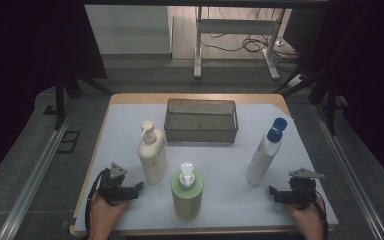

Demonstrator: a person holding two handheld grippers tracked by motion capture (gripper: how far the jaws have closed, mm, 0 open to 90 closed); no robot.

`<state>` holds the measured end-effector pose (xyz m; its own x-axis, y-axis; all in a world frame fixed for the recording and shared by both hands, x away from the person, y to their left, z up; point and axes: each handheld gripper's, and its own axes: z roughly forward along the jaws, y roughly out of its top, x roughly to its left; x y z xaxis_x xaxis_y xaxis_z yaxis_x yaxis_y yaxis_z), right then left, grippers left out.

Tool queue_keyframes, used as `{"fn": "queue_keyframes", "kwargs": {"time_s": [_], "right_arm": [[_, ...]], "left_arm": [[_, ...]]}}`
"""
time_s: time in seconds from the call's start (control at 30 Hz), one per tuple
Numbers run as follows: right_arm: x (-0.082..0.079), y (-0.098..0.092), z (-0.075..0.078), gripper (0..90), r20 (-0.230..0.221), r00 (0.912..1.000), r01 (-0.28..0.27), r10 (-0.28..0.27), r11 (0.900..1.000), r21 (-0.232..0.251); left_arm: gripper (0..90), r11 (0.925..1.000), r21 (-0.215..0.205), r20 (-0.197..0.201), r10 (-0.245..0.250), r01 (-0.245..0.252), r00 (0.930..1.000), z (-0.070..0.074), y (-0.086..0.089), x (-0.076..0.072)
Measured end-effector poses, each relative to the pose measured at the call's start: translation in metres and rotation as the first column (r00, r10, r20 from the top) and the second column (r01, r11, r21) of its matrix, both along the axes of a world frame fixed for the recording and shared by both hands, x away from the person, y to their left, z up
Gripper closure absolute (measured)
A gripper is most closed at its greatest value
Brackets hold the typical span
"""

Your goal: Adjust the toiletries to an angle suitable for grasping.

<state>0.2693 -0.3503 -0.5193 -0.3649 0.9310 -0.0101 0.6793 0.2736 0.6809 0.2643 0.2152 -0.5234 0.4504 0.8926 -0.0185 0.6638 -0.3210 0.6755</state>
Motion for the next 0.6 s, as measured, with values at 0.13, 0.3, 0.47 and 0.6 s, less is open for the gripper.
{"fn": "queue_keyframes", "kwargs": {"time_s": [0.13,0.3,0.47,0.6], "right_arm": [[-0.0003,-0.0002,-0.0002,0.0,0.002,1.0,0.001,-0.001,1.0,0.003],[-0.0002,-0.0005,-0.0003,0.0,0.002,1.0,0.0,0.0,1.0,0.005],[0.0001,-0.0006,0.0,0.0,-0.001,1.0,-0.002,0.002,1.0,0.003],[0.0006,-0.0004,0.0004,0.0,-0.005,1.0,-0.002,0.002,1.0,0.002]], "left_arm": [[12.2,1.0,-0.001,0.001,0.0,0.0,1.0,-0.0001,0.0001,-0.0001],[12.2,1.0,-0.002,0.001,0.001,-0.001,1.0,-0.0002,0.0001,-0.0001],[12.2,1.0,-0.003,0.001,0.001,-0.001,1.0,-0.0002,0.0001,-0.0002],[12.3,1.0,-0.003,0.002,0.001,-0.001,1.0,-0.0003,0.0,-0.0003]]}}
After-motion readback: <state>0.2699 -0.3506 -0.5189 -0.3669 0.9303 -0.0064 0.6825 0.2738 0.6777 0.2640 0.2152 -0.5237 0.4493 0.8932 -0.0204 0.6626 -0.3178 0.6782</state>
